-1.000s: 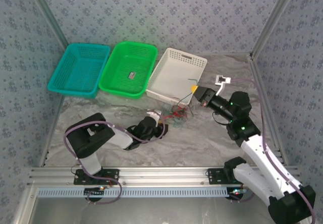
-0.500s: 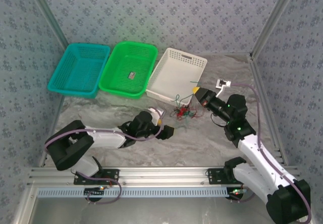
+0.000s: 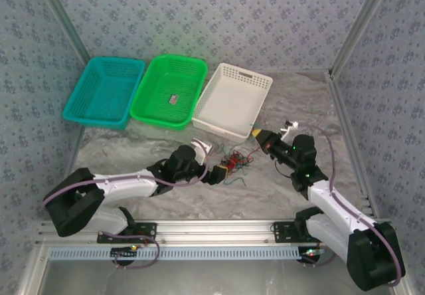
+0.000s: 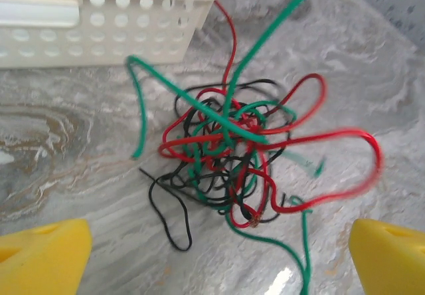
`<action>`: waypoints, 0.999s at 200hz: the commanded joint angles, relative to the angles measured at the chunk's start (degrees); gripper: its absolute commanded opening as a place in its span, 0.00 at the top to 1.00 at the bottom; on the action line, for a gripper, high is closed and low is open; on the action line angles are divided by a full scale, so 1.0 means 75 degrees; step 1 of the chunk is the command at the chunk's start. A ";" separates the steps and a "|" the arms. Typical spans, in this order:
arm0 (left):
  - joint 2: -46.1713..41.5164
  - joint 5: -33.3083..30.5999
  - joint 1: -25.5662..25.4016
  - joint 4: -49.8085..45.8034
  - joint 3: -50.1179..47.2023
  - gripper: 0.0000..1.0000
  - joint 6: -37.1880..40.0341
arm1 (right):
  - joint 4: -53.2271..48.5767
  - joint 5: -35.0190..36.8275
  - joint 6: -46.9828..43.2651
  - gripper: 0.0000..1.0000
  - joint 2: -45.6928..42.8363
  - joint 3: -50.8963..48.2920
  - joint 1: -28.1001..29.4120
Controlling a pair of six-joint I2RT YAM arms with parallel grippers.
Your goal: Untangle the cables
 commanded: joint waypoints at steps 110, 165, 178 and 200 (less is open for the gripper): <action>0.2486 0.0184 -0.0931 -0.0614 0.2188 0.11 0.1106 | -0.1742 0.0542 0.0221 1.00 -0.1198 -0.0651 -0.0922; 0.3110 -0.0420 -0.1065 -0.0777 0.2555 0.16 0.1021 | -0.1761 0.0578 0.0281 1.00 -0.1190 -0.0704 -0.0983; 0.3284 -0.0888 -0.1068 -0.0922 0.2683 0.22 0.0860 | -0.1736 0.0567 0.0305 1.00 -0.1198 -0.0700 -0.0980; 0.3316 -0.1145 -0.1071 -0.0603 0.2428 0.46 0.0505 | -0.1819 0.0505 0.0300 1.00 -0.1287 -0.0591 -0.1085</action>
